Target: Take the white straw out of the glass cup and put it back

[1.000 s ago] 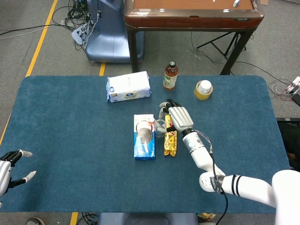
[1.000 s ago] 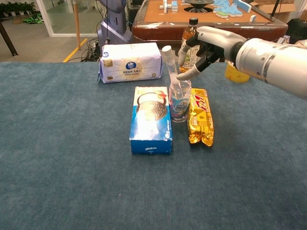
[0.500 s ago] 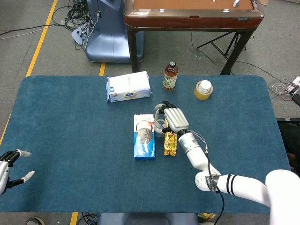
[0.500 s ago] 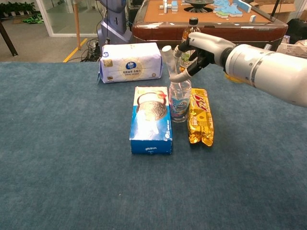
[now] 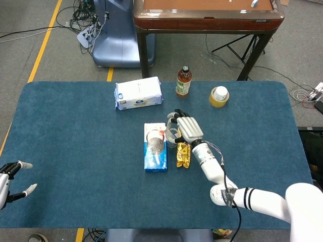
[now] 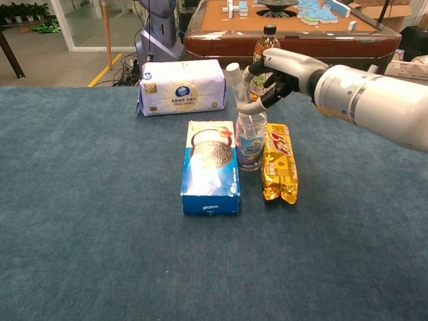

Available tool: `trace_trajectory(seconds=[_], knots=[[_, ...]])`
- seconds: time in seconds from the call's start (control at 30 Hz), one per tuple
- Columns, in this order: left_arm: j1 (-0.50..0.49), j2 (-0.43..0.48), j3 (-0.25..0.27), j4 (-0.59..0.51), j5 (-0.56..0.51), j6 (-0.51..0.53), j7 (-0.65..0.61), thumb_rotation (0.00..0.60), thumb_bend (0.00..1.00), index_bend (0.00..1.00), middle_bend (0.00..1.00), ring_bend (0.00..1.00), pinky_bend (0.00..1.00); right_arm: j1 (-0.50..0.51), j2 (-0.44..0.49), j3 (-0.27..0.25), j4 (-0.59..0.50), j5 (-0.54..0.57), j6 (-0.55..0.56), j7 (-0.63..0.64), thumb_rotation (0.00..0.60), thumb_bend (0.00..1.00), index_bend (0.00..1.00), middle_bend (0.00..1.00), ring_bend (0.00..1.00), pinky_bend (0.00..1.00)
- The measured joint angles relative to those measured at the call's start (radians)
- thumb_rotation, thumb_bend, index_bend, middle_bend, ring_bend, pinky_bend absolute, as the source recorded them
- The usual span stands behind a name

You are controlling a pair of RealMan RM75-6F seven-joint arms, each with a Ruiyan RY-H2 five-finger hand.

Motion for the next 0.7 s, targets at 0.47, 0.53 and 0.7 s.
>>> trace_trajectory(seconds=[0.47,0.53,0.7], knots=[[-0.001,0.0,0.001,-0.003,-0.001,-0.004,0.006,0.6,0.16,0.4,0.41,0.35,0.52,-0.014,0.014,0.003,-0.025,-0.017,0.018,0.002,0.6,0.39,0.57,0.24,0.09,0.15],[-0.001,0.0,0.001,-0.004,-0.001,-0.005,0.006,0.6,0.16,0.4,0.41,0.35,0.52,-0.017,0.017,0.004,-0.031,-0.022,0.023,0.003,0.6,0.4,0.57,0.24,0.09,0.15],[-0.002,0.0,0.001,-0.005,-0.002,-0.009,0.013,0.6,0.16,0.4,0.41,0.35,0.52,-0.029,0.037,0.006,-0.063,-0.038,0.044,0.004,0.6,0.41,0.58,0.25,0.09,0.15]])
